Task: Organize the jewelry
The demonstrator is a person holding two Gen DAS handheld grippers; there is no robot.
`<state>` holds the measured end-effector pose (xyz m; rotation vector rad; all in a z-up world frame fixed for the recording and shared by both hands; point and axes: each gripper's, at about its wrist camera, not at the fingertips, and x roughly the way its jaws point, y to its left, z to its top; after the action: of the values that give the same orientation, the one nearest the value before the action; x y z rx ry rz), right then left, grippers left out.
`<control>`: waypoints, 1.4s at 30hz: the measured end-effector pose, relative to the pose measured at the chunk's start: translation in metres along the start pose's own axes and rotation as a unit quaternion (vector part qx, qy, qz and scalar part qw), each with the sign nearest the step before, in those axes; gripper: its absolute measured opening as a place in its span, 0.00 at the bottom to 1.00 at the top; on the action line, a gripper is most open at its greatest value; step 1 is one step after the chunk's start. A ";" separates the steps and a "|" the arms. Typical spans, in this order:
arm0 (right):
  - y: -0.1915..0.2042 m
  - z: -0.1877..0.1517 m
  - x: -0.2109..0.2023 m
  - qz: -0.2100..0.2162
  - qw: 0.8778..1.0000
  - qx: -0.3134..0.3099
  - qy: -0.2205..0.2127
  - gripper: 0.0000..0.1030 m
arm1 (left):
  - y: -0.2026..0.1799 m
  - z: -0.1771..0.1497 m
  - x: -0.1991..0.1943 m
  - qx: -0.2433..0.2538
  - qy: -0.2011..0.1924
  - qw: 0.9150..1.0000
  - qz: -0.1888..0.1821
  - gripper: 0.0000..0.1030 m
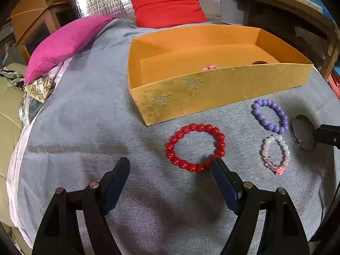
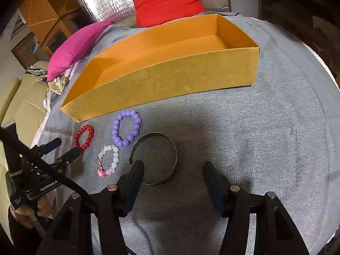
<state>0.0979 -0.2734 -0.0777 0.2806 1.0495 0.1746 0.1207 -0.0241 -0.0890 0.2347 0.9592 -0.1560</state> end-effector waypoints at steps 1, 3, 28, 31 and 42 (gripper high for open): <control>0.000 0.000 0.000 0.000 1.000 0.001 0.000 0.60 | 0.002 0.001 0.001 -0.004 0.002 1.000 -0.002 0.78; 0.000 0.000 0.000 0.002 1.000 0.002 -0.001 0.60 | 0.006 0.002 0.005 -0.016 0.009 1.000 -0.011 0.78; 0.003 0.004 0.004 0.005 1.000 0.003 -0.005 0.60 | -0.023 0.000 -0.009 0.007 -0.014 1.000 -0.023 0.78; 0.007 0.003 0.005 0.006 1.000 -0.003 -0.005 0.60 | -0.018 0.001 -0.012 0.002 -0.018 0.999 -0.029 0.78; 0.035 -0.001 0.014 -0.021 0.999 -0.049 -0.011 0.67 | -0.008 0.000 -0.012 -0.004 -0.021 0.999 -0.027 0.78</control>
<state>0.1035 -0.2363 -0.0785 0.1715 1.0209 0.1837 0.1123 -0.0311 -0.0799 0.1982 0.9248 -0.2059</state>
